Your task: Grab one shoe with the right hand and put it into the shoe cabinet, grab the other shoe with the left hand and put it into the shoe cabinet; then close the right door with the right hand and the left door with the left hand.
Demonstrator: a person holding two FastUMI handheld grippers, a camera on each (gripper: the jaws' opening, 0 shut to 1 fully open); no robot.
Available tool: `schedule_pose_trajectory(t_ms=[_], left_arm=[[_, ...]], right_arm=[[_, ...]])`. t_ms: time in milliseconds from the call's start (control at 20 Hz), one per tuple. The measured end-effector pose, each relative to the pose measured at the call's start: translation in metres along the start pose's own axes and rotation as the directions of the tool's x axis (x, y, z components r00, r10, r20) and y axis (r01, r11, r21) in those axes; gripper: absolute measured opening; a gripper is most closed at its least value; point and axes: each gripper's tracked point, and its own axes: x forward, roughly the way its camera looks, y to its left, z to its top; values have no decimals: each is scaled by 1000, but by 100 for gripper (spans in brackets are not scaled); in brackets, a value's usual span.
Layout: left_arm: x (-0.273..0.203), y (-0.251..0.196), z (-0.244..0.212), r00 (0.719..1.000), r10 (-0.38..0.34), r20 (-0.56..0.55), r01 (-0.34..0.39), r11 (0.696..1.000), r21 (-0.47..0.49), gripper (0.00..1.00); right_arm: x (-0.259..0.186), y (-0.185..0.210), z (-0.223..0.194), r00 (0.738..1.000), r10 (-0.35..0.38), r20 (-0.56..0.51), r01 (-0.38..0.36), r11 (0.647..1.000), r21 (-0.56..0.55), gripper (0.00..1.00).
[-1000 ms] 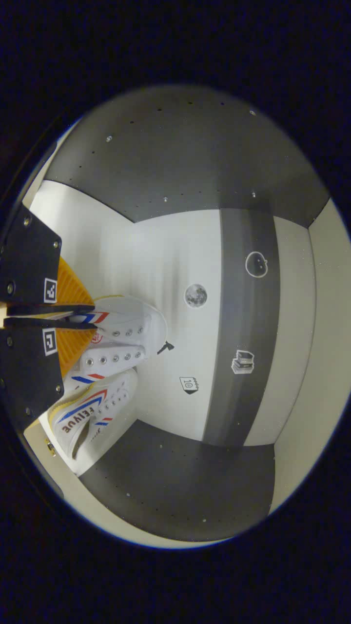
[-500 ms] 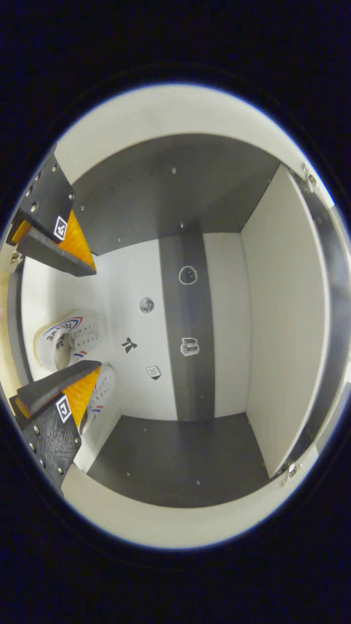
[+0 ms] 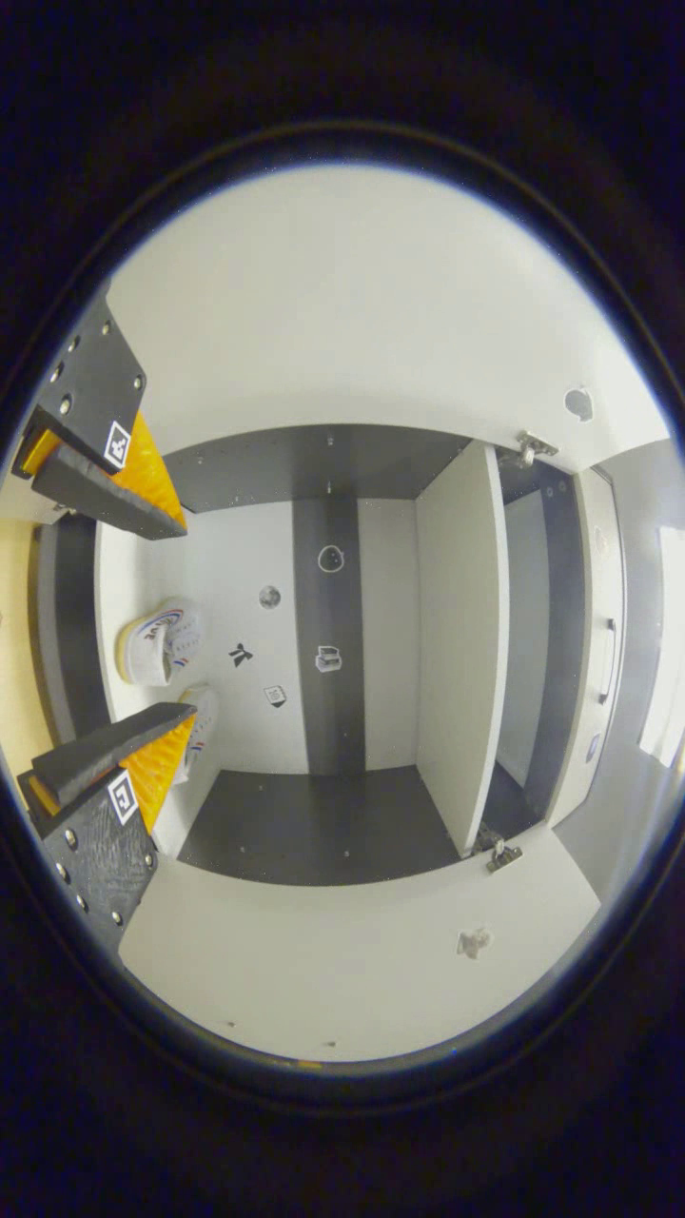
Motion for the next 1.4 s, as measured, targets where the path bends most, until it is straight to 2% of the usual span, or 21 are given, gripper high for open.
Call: schedule_pose_trajectory(t_ms=[100,150,200,300,400,500,550,600,650,700,750,800,1150,1200,1250,1400], left_arm=[[-17,1,-13,1000,3,-25,-4,1000,-24,100],[-25,-1,-16,1000,-8,-29,7,999,-43,99],[-32,-2,-18,999,-21,-28,20,998,-55,98],[-43,-3,-19,999,-33,-29,31,997,-73,100],[-51,5,-20,999,-22,-30,19,995,-97,98],[-60,12,-21,999,-10,-36,6,994,-113,100],[-64,16,-21,999,-4,-37,0,994,-110,100],[-68,20,-22,999,4,-39,-8,995,-103,98],[-74,23,-22,999,10,-41,-14,995,-97,100],[-78,25,-22,999,15,-46,-19,996,-92,100],[-83,28,-22,999,23,-46,-27,995,-92,100],[-87,30,-21,999,30,-43,-34,995,-96,100],[-121,48,-37,994,81,-70,-91,983,-159,98],[-125,50,-38,993,86,-76,-98,981,-165,98],[-128,54,-39,992,95,-80,-107,980,-166,98],[-146,67,-42,988,128,-88,-140,979,-148,98]], right_arm=[[-1,14,6,999,40,5,-40,999,-26,92],[0,19,6,999,54,-2,-54,997,-47,96],[-2,24,6,998,67,-12,-68,995,-69,92],[-6,34,10,995,94,-19,-96,990,-106,92],[-7,37,11,996,86,-15,-87,986,-139,92],[-8,40,8,996,85,-25,-87,989,-122,96],[-8,43,6,995,91,-37,-94,990,-107,92],[-8,47,6,995,95,-35,-98,990,-106,96],[-9,49,9,995,95,-26,-98,989,-114,92],[-10,53,10,995,99,-21,-101,987,-125,92],[-12,60,7,994,108,-25,-110,986,-124,92],[-14,68,6,992,125,-33,-128,985,-114,96],[-17,129,-2,976,209,-56,-215,970,-110,96],[-16,137,-2,974,218,-56,-223,968,-112,92],[-15,145,-4,972,228,-58,-234,966,-109,96],[-12,172,-9,965,255,-64,-260,962,-86,96]])
